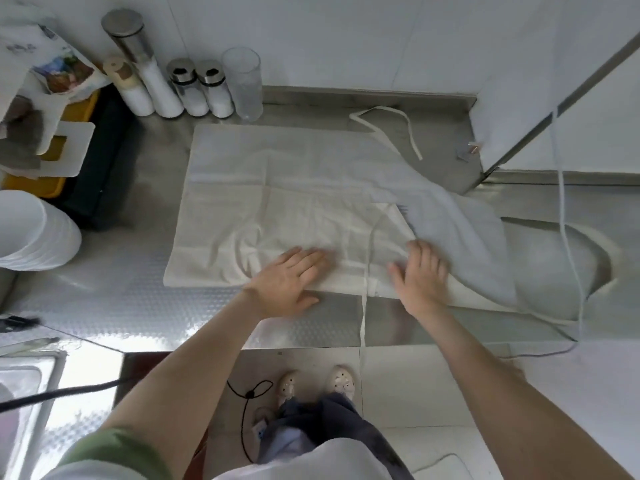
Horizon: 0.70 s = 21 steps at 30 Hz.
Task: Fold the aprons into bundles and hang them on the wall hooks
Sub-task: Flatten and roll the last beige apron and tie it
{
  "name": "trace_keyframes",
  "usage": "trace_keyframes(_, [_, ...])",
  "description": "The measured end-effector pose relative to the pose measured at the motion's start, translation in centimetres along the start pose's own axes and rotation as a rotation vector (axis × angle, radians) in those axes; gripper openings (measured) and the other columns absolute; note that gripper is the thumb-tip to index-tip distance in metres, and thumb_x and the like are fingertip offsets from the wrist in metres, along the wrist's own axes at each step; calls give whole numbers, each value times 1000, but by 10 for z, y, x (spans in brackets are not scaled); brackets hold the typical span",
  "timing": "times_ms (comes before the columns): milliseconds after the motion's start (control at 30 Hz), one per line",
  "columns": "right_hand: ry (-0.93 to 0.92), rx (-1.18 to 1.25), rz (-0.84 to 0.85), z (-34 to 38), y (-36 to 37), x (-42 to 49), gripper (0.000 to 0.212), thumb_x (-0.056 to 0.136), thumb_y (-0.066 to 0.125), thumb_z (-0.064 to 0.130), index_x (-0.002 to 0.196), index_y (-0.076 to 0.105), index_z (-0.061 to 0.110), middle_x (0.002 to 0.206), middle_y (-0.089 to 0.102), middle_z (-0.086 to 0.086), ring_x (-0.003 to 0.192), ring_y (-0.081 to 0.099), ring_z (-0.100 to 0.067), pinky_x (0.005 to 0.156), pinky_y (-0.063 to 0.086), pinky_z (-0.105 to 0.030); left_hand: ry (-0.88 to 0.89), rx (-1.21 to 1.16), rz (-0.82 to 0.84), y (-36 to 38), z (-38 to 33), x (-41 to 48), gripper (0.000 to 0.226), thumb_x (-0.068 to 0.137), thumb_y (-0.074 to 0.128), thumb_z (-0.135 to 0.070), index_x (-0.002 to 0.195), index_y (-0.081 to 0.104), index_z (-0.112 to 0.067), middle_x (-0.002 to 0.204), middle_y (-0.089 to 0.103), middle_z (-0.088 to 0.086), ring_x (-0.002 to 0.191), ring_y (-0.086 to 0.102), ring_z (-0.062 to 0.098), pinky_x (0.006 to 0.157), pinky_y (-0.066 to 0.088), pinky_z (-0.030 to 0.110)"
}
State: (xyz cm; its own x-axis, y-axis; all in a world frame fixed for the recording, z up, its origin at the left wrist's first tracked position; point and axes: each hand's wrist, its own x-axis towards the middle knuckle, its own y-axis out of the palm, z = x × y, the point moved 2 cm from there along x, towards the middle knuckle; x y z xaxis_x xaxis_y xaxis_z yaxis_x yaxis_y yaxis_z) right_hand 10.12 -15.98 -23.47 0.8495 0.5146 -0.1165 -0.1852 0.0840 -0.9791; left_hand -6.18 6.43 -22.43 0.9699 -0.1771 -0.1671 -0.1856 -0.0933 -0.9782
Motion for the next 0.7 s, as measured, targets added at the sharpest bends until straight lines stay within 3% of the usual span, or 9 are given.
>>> trace_keyframes(100, [-351, 80, 277, 12, 3, -8, 67, 92, 39, 57, 147, 30, 19, 154, 27, 2, 143, 20, -16, 113, 12, -30, -60, -61, 58, 1, -25, 37, 71, 94, 46, -41, 151, 22, -5, 157, 24, 15, 146, 22, 27, 119, 4, 37])
trace_keyframes(167, [-434, 61, 361, 10, 11, -9, 71, 94, 48, 51, 152, 19, 24, 160, 10, 9, 147, 2, -9, 116, 1, -27, -125, -35, 112, 10, -32, 52, 71, 100, 37, -39, 154, 2, -9, 162, 1, 9, 149, 1, 22, 120, -7, 33])
trace_keyframes(233, [-451, 38, 350, 3, 21, -7, 66, 97, 41, 47, 153, 17, 22, 160, 5, 11, 147, -1, -7, 117, -4, -25, -159, -46, 116, 19, -34, 56, 69, 99, 24, -46, 154, -1, -11, 162, -1, 7, 149, 0, 20, 121, -4, 35])
trace_keyframes(300, [-484, 19, 289, -3, 22, -6, 57, 97, 27, 39, 149, 31, 15, 156, 22, 5, 145, 19, -10, 118, 8, -27, -160, -76, 129, 24, -33, 54, 74, 94, 19, -52, 153, 11, -9, 159, 18, 9, 147, 19, 23, 121, 9, 37])
trace_keyframes(400, [-520, 7, 226, -9, 18, -1, 46, 89, 40, 19, 128, 59, 6, 131, 61, -7, 121, 58, -21, 102, 45, -38, -195, -28, 60, 28, -19, 38, 67, 92, 33, -39, 148, 21, -4, 150, 39, 15, 136, 43, 27, 117, 17, 36])
trace_keyframes(433, [-525, 7, 220, -11, 16, -1, 44, 88, 43, 18, 126, 61, 5, 127, 63, -8, 117, 61, -21, 98, 48, -39, -208, -25, 33, 28, -14, 31, 65, 91, 34, -28, 149, 18, -4, 152, 33, 15, 137, 40, 28, 119, 12, 35])
trace_keyframes(500, [-572, 13, 158, -15, 12, 1, 44, 90, 40, 21, 124, 62, 4, 125, 64, -8, 115, 62, -20, 98, 46, -37, -297, -23, 26, 29, -2, 17, 71, 90, 31, 0, 151, -5, -5, 157, -3, 9, 147, 13, 23, 121, -1, 32])
trace_keyframes(567, [-617, 7, 135, -18, 7, 3, 45, 90, 38, 22, 121, 64, 4, 123, 66, -7, 113, 63, -19, 98, 46, -34, -439, 9, 230, 28, 13, 2, 80, 89, 30, 15, 141, -27, -6, 151, -30, 7, 146, -14, 21, 121, -1, 34])
trace_keyframes(700, [-678, -58, 165, -14, -11, 13, 41, 96, 39, 19, 129, 58, 4, 134, 58, -4, 121, 57, -13, 106, 34, -22, -446, 61, 312, 28, 32, -27, 84, 89, 33, 15, 144, -26, -7, 158, -24, 10, 147, -17, 29, 121, -4, 36])
